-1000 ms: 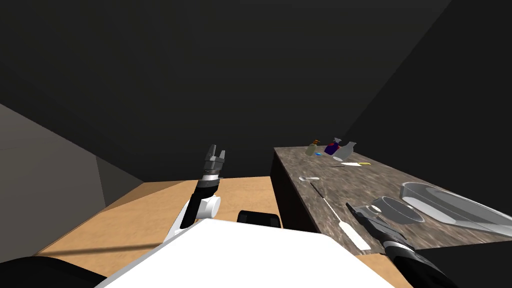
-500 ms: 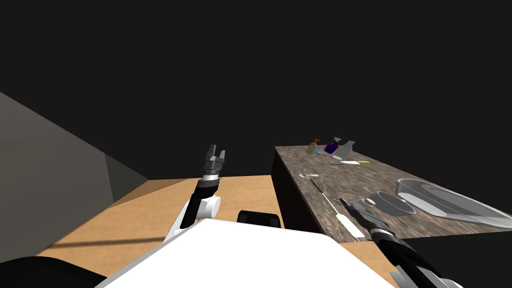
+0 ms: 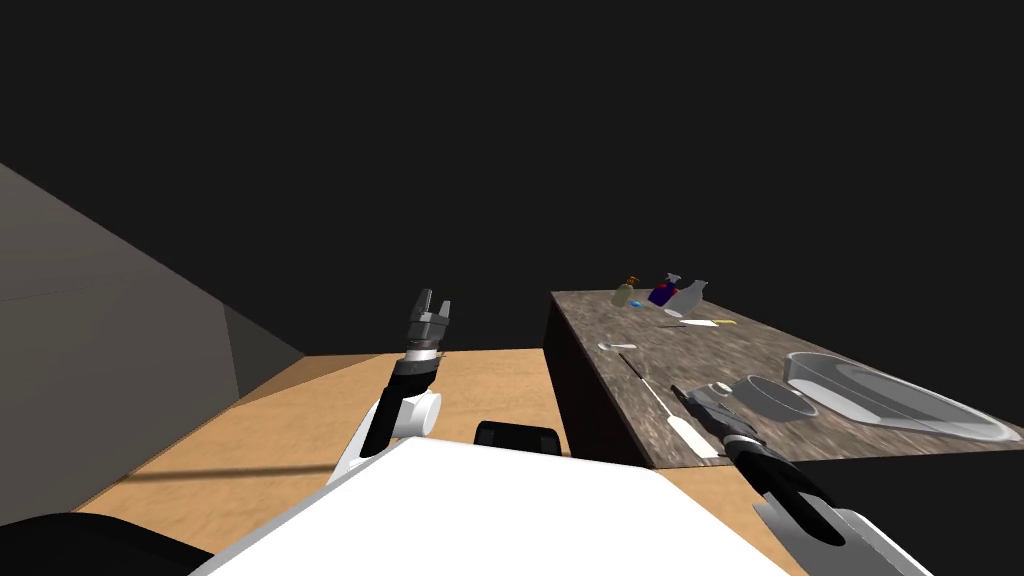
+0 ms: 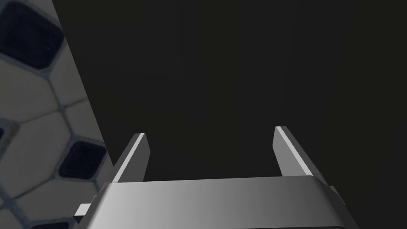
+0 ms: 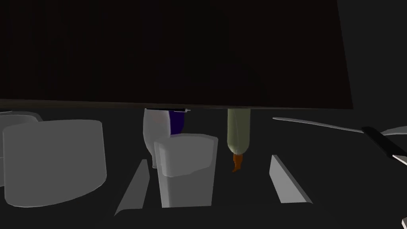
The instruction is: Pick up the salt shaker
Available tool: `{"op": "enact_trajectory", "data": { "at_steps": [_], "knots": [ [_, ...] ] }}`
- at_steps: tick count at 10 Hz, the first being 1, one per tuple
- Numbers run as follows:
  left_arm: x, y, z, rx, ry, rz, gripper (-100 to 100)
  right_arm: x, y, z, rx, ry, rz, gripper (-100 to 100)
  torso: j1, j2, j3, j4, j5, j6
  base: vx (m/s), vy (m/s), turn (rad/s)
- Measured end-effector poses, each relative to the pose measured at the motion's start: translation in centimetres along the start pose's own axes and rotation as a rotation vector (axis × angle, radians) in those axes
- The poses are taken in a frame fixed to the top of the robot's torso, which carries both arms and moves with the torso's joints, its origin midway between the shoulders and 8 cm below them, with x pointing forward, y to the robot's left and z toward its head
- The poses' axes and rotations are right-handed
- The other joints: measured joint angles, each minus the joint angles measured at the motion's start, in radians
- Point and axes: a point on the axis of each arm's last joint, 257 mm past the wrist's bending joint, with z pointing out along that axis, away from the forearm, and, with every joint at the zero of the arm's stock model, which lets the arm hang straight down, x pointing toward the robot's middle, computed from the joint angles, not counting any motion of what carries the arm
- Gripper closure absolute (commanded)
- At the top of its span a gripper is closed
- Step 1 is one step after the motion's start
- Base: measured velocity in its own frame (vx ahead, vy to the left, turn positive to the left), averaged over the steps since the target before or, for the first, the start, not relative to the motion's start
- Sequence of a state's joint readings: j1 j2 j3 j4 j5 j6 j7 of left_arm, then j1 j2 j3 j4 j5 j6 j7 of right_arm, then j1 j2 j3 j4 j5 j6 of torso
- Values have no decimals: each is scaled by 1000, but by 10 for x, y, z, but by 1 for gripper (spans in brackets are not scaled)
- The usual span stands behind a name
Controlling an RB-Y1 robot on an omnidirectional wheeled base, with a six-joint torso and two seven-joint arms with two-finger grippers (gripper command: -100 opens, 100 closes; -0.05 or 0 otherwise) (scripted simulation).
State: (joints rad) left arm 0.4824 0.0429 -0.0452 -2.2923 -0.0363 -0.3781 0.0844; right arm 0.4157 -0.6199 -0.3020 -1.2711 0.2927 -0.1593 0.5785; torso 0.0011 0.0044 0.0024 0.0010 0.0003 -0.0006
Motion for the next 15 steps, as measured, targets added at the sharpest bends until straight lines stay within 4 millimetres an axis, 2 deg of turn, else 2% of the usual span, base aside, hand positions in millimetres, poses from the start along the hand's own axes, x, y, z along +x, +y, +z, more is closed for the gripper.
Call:
{"op": "enact_trajectory", "data": {
  "at_steps": [2, 4, 5, 7, 8, 10, 12, 14, 15],
  "knots": [
    [0, 0, 0, 0, 0, 0, 0, 9, -6, 8, 19, 14, 10, -100, -1, -3, -2, -1, 0, 0, -35, 20, 16],
    [0, 0, 0, 0, 0, 0, 0, 0, -1, 26, 6, 7, 3, -100, 1, 0, 0, 0, 0, 0, -65, 31, 12],
    [0, 0, 0, 0, 0, 0, 0, 3, -4, 29, 15, 13, 7, -100, 0, -1, -1, 0, 0, 0, -89, 35, 30],
    [0, 0, 0, 0, 0, 0, 0, -10, -4, 48, 9, 4, -1, -100, 0, 0, 0, 0, 0, 0, -63, 28, 11],
    [0, 0, 0, 0, 0, 0, 0, -7, -7, 53, 21, 13, 4, -100, -1, -1, -1, 0, 0, 0, -73, 33, 39],
    [0, 0, 0, 0, 0, 0, 0, -24, -8, 68, 20, 1, -4, -100, 1, 0, 0, 0, 0, 0, -72, 34, 8],
    [0, 0, 0, 0, 0, 0, 0, -21, -12, 73, 38, 12, 4, -100, -2, -3, -2, -1, 0, 1, -37, 10, 15],
    [0, 0, 0, 0, 0, 0, 0, -39, -12, 87, 32, -8, -10, -100, 0, 0, 0, 0, 0, 0, -61, 31, 13],
    [0, 0, 0, 0, 0, 0, 0, -39, -15, 91, 41, -7, -4, -100, 0, -2, -1, 0, 0, 1, -11, 4, -4]
  ]
}}
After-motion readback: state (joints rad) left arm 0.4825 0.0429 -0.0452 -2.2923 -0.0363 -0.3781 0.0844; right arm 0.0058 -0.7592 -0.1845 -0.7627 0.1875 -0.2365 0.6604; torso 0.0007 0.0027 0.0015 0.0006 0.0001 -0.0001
